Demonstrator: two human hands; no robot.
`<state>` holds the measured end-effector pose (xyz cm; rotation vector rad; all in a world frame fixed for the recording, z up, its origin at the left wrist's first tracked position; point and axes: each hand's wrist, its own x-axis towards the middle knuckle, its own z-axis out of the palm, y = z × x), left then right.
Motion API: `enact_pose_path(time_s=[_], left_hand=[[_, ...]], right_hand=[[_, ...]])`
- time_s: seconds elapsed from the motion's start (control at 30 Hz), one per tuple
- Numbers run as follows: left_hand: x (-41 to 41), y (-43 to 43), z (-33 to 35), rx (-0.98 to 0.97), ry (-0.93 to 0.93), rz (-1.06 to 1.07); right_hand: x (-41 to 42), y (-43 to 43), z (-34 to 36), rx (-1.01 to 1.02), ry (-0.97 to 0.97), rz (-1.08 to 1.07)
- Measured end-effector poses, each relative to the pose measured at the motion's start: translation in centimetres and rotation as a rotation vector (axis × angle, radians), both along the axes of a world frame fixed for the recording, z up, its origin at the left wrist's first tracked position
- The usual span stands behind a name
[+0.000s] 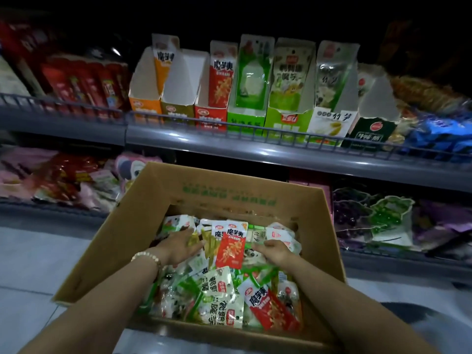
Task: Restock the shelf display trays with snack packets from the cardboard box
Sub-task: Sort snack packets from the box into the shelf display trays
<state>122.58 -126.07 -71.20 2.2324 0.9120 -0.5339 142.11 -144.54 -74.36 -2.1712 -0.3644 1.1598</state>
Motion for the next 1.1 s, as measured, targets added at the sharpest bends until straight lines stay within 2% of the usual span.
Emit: enact_pose_path(time_s=[0.1, 0.3, 0.43, 0.5, 0.67, 0.8, 1.0, 1.1], left_hand=[[1.7, 0.3, -1.2, -0.045, 0.009, 0.023], [4.9, -0.8, -2.7, -0.214, -0.003, 0.079], [5.0, 0.6, -3.9, -0.299, -0.08, 0.308], [4.7, 1.0, -4.3, -0.364, -0.138, 0.406], [5.0, -0.1, -3.4, -0.561, -0.274, 0.454], [5.5, -1.2, -1.8, -0.645, -0.383, 0.506], [5.3, -1.8, 3.1, -0.535, -0.623, 0.485], [4.3, -2.1, 6.5, -0.464, -0.684, 0.495]], right_hand=[[-0.4, 2.0, -1.5, 0.036, 0.04, -0.046], [-1.1, 6.3, -3.6, -0.127, -0.066, 0.0], [-2.1, 7.3, -3.6, -0.162, -0.145, -0.033], [-2.0, 7.4, -3.8, -0.163, -0.103, -0.034], [-1.6, 6.3, -3.5, 0.001, 0.142, -0.107], [-1.9, 4.6, -1.7, 0.161, 0.244, -0.11], [-3.3, 3.6, 3.0, 0.44, 0.306, -0.168], [-3.8, 3.3, 5.8, 0.537, 0.309, -0.205]])
